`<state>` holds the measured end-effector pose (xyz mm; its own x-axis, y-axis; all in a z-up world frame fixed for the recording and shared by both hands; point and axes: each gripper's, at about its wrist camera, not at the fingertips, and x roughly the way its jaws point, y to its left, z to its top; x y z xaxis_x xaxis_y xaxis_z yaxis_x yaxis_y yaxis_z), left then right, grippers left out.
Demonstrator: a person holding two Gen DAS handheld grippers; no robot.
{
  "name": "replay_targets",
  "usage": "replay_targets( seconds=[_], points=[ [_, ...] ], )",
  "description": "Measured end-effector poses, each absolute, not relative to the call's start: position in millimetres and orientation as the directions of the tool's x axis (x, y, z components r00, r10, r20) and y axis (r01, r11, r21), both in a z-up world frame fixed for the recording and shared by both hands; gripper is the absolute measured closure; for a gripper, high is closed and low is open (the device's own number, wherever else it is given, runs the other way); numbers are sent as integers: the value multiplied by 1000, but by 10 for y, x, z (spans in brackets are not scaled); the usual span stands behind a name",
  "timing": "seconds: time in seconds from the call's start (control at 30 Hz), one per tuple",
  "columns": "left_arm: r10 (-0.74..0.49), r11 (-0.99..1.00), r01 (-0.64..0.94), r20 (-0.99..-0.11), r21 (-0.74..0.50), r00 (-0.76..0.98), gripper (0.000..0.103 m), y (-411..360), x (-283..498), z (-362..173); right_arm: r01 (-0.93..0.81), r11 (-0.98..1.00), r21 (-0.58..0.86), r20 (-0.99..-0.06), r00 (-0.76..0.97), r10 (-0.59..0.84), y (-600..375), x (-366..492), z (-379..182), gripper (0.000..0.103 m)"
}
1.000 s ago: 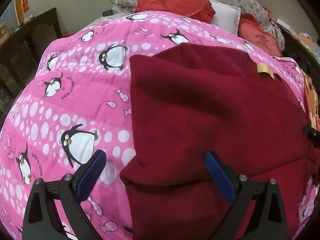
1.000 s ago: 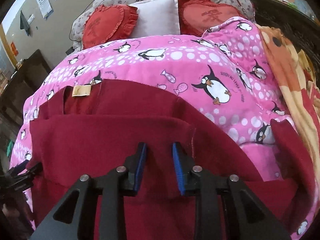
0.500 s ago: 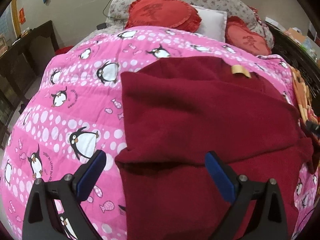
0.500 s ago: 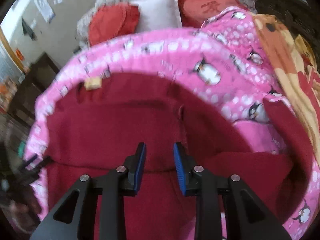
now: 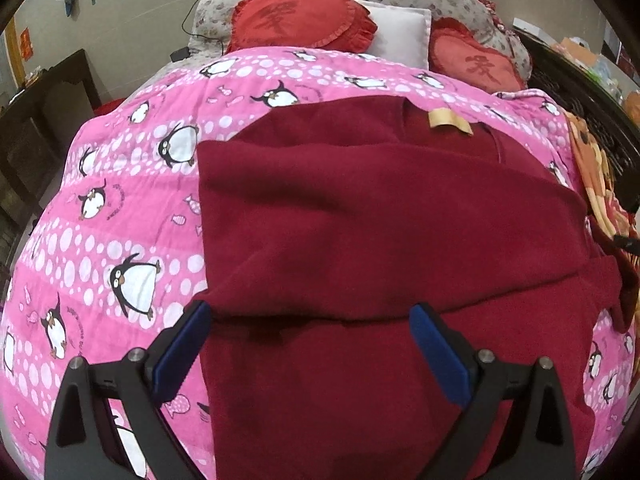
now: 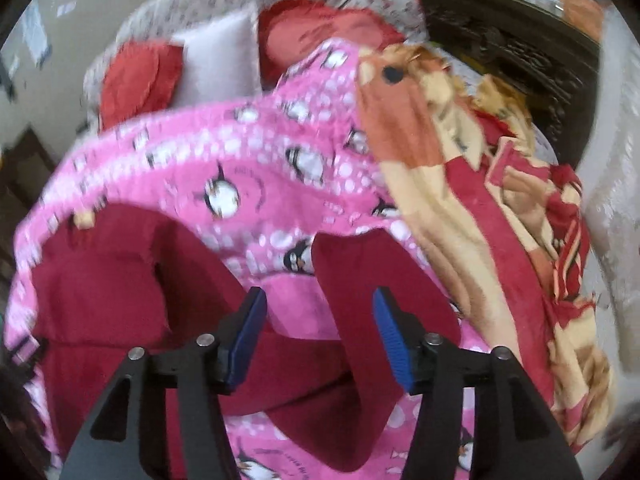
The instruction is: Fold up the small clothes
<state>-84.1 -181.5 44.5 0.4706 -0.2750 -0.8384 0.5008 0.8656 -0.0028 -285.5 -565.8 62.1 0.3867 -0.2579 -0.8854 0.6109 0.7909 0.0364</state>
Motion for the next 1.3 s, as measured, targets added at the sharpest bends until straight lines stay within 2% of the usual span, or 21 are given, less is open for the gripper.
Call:
replay_targets(
  seconds=[0.1, 0.13, 0.17, 0.2, 0.3, 0.4, 0.5, 0.57, 0.7, 0.87, 0.97, 1.13, 1.23, 1.3],
  points=[
    [-271, 869, 494, -840, -4, 470, 2, -1785, -825, 457, 607, 785, -125, -909, 247, -336, -5748, -2708, 285, 71],
    [-272, 871, 491, -840, -7, 470, 2, -1764, -817, 459, 619, 772, -145, -905, 233, -357, -5802, -2716, 257, 77],
    [-272, 873, 488, -840, -10, 470, 2, -1743, -803, 459, 634, 762, -132, -901, 243, -358, -5875, -2748, 252, 97],
    [-269, 877, 481, -841, -12, 470, 2, -1714, -782, 453, 656, 751, -73, -899, 282, -334, -5973, -2819, 280, 103],
    [-266, 886, 464, -846, -26, 462, 2, -1678, -730, 436, 687, 727, -17, -864, 357, -357, -6075, -3005, 531, 103],
    [-278, 890, 452, -847, -51, 452, 2, -1648, -714, 439, 666, 733, 140, -792, 519, -320, -6092, -3229, 935, 103],
    [-285, 890, 452, -843, -56, 457, 2, -1630, -730, 479, 530, 765, 366, -643, 738, -204, -6025, -3410, 1497, 103],
    [-290, 892, 449, -837, -60, 464, 2, -1597, -741, 527, 403, 797, 450, -553, 826, -106, -5910, -3415, 1793, 103],
    [-303, 899, 433, -815, -71, 494, 2, -1446, -721, 682, 115, 846, 520, -415, 900, 133, -5522, -3221, 2250, 103],
    [-291, 913, 402, -791, -61, 539, 2, -1184, -663, 837, -245, 803, 543, -296, 839, 457, -4907, -2769, 2527, 103],
    [-274, 925, 376, -780, -54, 562, 2, -987, -607, 898, -368, 754, 544, -318, 741, 592, -4463, -2333, 2532, 103],
    [-254, 945, 320, -771, -69, 584, 2, -644, -527, 930, -443, 702, 558, -458, 541, 705, -3656, -1484, 2146, 103],
    [-242, 950, 306, -767, -63, 594, 2, -564, -491, 917, -439, 708, 554, -574, 415, 706, -3239, -1033, 1671, 103],
    [-231, 950, 308, -773, -49, 591, 2, -559, -461, 893, -388, 761, 520, -652, 394, 647, -3123, -802, 1293, 103]
  ],
)
